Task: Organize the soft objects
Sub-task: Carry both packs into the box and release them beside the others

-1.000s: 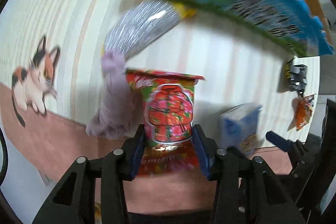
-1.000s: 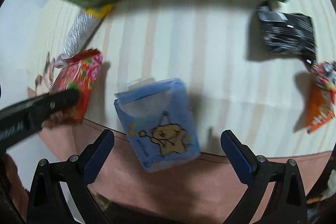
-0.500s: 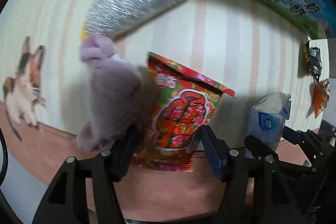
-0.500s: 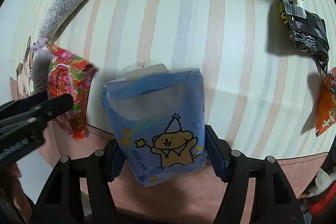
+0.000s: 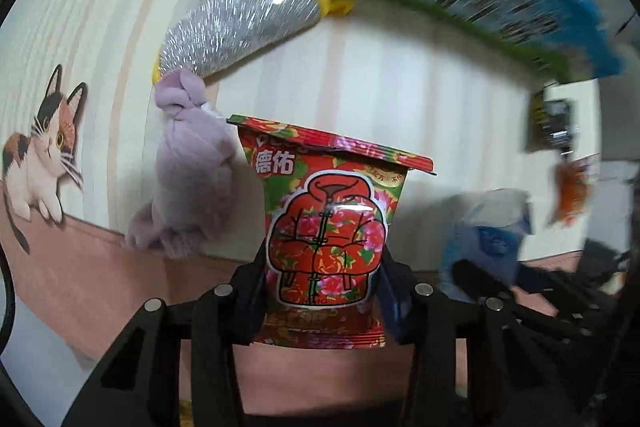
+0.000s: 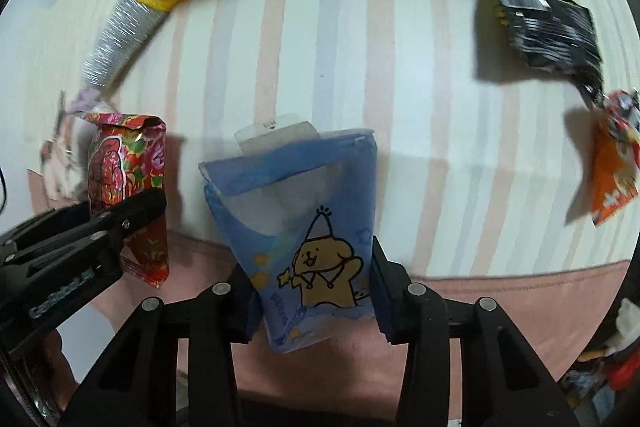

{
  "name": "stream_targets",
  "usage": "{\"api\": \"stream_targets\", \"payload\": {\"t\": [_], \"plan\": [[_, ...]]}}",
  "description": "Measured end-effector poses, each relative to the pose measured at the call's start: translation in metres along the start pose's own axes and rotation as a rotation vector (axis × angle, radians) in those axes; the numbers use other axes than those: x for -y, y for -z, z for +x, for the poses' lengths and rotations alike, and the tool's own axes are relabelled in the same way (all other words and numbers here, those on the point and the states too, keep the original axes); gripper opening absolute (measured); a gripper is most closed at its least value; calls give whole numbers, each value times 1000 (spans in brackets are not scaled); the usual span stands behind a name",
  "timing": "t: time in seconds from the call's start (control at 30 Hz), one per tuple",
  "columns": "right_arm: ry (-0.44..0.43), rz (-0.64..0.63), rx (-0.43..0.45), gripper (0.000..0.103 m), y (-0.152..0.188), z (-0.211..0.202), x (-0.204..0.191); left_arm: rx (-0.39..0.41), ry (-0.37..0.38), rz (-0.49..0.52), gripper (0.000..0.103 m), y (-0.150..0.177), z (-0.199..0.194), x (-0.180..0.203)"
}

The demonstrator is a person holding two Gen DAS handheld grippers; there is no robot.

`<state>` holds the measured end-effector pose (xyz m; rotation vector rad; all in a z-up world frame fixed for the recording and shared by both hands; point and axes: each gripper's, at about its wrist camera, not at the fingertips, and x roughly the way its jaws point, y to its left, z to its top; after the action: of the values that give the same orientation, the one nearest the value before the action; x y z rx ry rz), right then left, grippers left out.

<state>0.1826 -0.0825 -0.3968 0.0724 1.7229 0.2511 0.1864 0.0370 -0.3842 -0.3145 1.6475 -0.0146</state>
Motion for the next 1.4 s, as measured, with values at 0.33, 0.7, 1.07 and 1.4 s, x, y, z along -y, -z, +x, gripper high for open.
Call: {"api": "stream_targets", "payload": {"t": [0.33,0.7,1.07,1.4], "plan": [[-186,29,180,45,-10,-135,18,171,201,35,43,-53,-130,41],[-86,31,347,45,-121,-234,24,232,123,99,43,-188,-193,51],[60,134,118,45,-220,-130,63,43,26,58,43,-308,-100,38],[129,140,35,50,-242,-91,71,-57,-86,84,45,-345,-65,39]]}}
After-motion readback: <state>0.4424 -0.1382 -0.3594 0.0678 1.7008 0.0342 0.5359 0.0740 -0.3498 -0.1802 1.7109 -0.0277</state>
